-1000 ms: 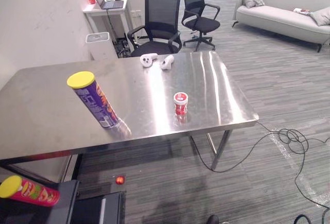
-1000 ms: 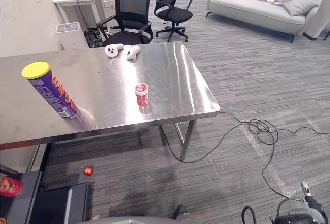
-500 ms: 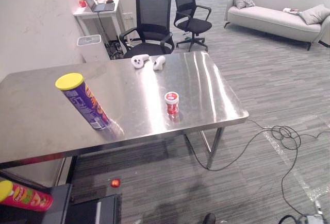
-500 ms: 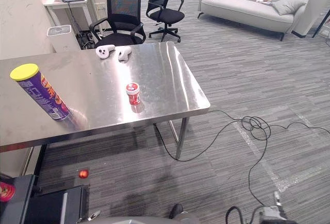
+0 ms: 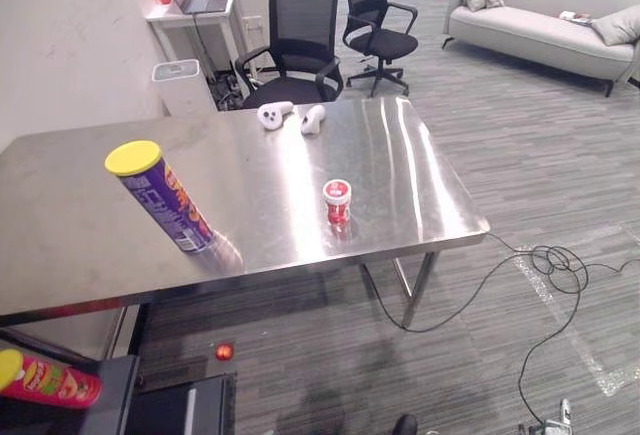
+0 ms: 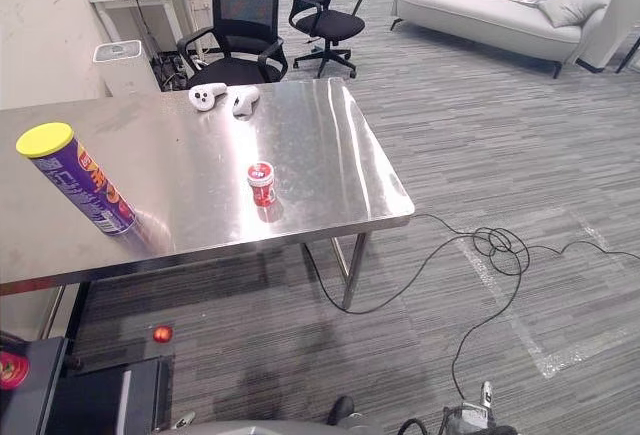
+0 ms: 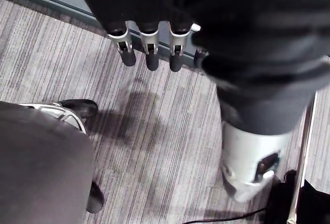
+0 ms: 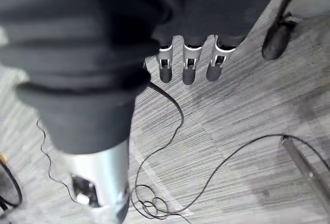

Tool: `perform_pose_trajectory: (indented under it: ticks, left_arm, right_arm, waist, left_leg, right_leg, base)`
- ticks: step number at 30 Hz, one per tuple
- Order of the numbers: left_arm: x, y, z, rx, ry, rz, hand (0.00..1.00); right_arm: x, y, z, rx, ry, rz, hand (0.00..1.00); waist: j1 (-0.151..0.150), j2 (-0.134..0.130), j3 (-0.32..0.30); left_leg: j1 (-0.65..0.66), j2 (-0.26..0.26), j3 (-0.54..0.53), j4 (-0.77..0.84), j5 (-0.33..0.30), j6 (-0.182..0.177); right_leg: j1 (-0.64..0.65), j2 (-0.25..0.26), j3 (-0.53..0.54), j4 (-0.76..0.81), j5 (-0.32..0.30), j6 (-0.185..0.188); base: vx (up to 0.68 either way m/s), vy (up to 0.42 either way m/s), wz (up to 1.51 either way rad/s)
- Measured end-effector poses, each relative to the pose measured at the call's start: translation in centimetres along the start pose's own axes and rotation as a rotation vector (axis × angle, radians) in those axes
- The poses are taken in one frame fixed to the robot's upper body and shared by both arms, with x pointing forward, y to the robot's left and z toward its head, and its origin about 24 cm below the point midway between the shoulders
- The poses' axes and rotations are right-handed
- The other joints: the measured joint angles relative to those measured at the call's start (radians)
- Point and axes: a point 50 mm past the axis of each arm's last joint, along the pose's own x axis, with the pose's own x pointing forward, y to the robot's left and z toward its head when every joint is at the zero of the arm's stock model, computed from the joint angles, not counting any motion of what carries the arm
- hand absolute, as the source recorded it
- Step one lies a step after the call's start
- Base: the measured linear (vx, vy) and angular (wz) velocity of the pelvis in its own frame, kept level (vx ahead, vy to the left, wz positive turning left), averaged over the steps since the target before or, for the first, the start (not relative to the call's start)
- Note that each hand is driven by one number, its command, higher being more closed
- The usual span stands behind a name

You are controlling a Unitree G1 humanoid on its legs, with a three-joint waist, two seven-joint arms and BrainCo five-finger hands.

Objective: Put the gum and the chips on the shelf.

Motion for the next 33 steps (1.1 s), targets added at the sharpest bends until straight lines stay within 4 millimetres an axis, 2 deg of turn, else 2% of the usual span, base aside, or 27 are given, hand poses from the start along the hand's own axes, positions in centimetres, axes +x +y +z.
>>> perform_pose_trajectory:
  ticks: [6, 11, 14, 19, 23, 26, 29, 31, 32, 33]
  left_arm:
    - [0.0, -0.4, 0.0, 0.026, 0.001, -0.011, 0.0]
    - [0.0, -1.3, -0.1, 0.044, -0.001, -0.015, 0.0]
    - [0.1, -1.7, 0.1, 0.055, -0.013, -0.022, 0.0]
    - [0.1, -2.1, 0.4, 0.076, -0.033, -0.02, 0.0]
    - [0.1, -2.3, 0.7, 0.088, -0.049, -0.021, 0.0]
    - [0.1, -2.5, 1.0, 0.099, -0.059, -0.024, 0.0]
    - [0.2, -2.5, 1.2, 0.115, -0.067, -0.027, 0.0]
    - [0.2, -2.7, 1.5, 0.123, -0.075, -0.032, 0.0]
    - [0.2, -2.7, 1.6, 0.123, -0.076, -0.033, 0.0]
    - [0.2, -2.8, 1.7, 0.123, -0.079, -0.035, 0.0]
  right_arm:
    - [-0.3, -0.6, -2.9, 0.132, 0.061, 0.004, 0.0]
    - [-0.7, -1.4, -5.2, 0.21, 0.096, -0.007, 0.0]
    - [-0.8, -1.3, -5.8, 0.175, 0.106, 0.006, 0.0]
    - [-0.8, 0.2, -6.4, 0.054, 0.123, 0.079, 0.0]
    - [-0.9, 0.9, -7.0, -0.039, 0.143, 0.119, 0.0]
    - [-1.1, 2.6, -7.9, -0.167, 0.172, 0.206, 0.0]
    - [-1.5, 5.2, -8.7, -0.318, 0.173, 0.332, 0.0]
    - [-2.2, 8.3, -9.0, -0.447, 0.152, 0.487, 0.0]
    - [-2.5, 9.1, -9.1, -0.472, 0.145, 0.525, 0.0]
    - [-3.2, 11.0, -9.1, -0.572, 0.107, 0.624, 0.0]
  waist:
    - [0.018, -0.003, 0.011]
    - [0.047, 0.004, 0.048]
    - [0.068, 0.011, 0.064]
    - [0.075, 0.018, 0.079]
    - [0.095, 0.02, 0.084]
    - [0.098, 0.021, 0.093]
    - [0.105, 0.018, 0.097]
    - [0.114, 0.017, 0.098]
    - [0.116, 0.017, 0.098]
    - [0.121, 0.016, 0.098]
  left_leg:
    - [0.004, 0.001, 0.0, 0.009, 0.001, 0.001]
    - [0.016, 0.001, -0.009, 0.006, 0.001, 0.002]
    - [0.016, 0.001, -0.021, 0.004, 0.001, 0.002]
    - [0.016, 0.003, -0.026, -0.007, -0.001, 0.005]
    - [0.016, 0.004, -0.027, -0.008, -0.002, 0.006]
    - [0.014, 0.005, -0.031, -0.008, -0.003, 0.008]
    - [0.011, 0.005, -0.032, -0.009, -0.005, 0.01]
    - [-0.002, 0.004, -0.031, -0.008, -0.007, 0.013]
    - [-0.003, 0.004, -0.031, -0.008, -0.007, 0.013]
    - [-0.004, 0.004, -0.03, -0.007, -0.007, 0.013]
  right_leg:
    - [0.012, 0.002, 0.001, -0.008, 0.002, -0.001]
    - [0.024, 0.001, -0.003, -0.009, 0.001, -0.001]
    - [0.024, 0.001, -0.006, -0.01, -0.002, 0.004]
    - [0.023, 0.003, -0.015, -0.015, -0.002, 0.004]
    - [0.023, 0.004, -0.016, -0.015, -0.002, 0.004]
    - [0.023, 0.005, -0.019, -0.015, -0.002, 0.004]
    - [0.019, 0.005, -0.02, -0.015, 0.0, 0.003]
    - [0.007, 0.004, -0.019, -0.014, 0.004, 0.002]
    - [0.005, 0.004, -0.018, -0.014, 0.005, 0.001]
    - [0.004, 0.004, -0.017, -0.013, 0.005, 0.001]
  base:
    - [0.0, 0.071, 0.0]
    - [-0.03, 0.081, 0.03]
    - [-0.03, 0.062, 0.04]
    - [-0.02, 0.064, 0.05]
    - [0.0, 0.049, 0.01]
    - [0.0, 0.057, 0.03]
    - [0.0, 0.057, 0.0]
    - [0.0, 0.063, -0.01]
    - [0.01, 0.063, -0.02]
    - [0.02, 0.064, -0.02]
